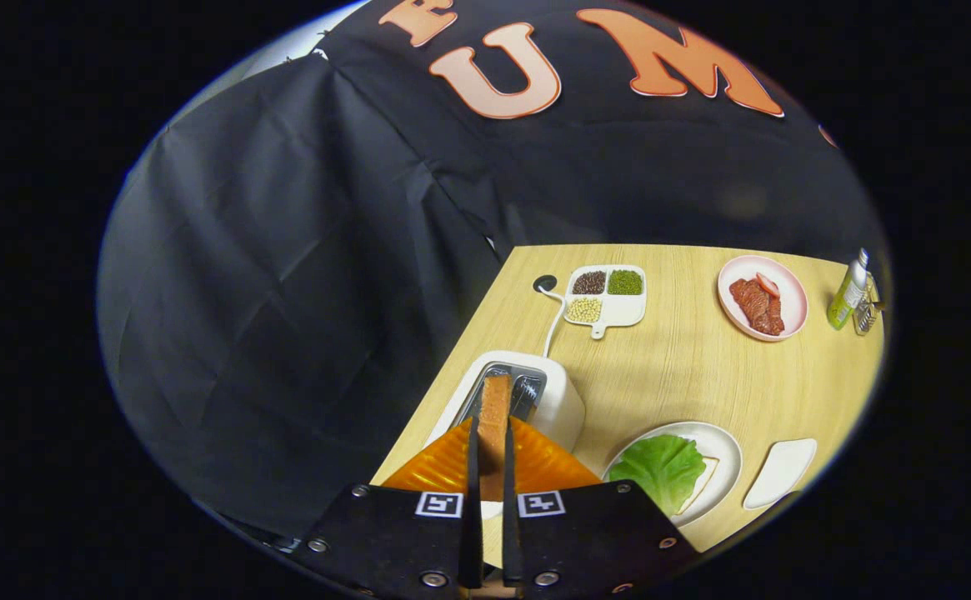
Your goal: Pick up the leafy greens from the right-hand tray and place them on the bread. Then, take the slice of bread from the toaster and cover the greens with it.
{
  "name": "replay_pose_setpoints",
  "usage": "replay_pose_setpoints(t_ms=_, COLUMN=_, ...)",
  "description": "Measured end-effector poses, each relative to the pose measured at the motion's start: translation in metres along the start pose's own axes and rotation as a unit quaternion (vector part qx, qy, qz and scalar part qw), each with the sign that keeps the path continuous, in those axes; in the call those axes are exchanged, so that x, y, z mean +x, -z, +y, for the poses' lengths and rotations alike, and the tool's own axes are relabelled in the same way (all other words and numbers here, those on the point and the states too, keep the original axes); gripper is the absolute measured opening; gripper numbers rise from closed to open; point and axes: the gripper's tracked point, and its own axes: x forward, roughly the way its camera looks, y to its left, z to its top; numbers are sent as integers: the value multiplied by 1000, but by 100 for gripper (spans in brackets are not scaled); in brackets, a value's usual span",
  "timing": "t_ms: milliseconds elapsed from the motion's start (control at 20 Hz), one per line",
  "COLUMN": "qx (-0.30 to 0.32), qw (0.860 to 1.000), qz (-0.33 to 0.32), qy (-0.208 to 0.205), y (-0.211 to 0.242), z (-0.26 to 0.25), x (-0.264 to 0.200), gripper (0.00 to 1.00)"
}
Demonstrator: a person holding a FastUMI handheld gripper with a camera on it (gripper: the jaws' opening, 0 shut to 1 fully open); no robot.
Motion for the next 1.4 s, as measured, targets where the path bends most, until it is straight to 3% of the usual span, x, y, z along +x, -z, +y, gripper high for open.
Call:
replay_pose_setpoints(t_ms=350, qx=19, qw=1000, qz=-19, qy=-11, y=15, z=-43, x=-31, gripper=10)
replay_pose_setpoints(t_ms=1400, qx=72, qw=997, qz=31, qy=-6, y=111, z=-175, x=5, gripper=10)
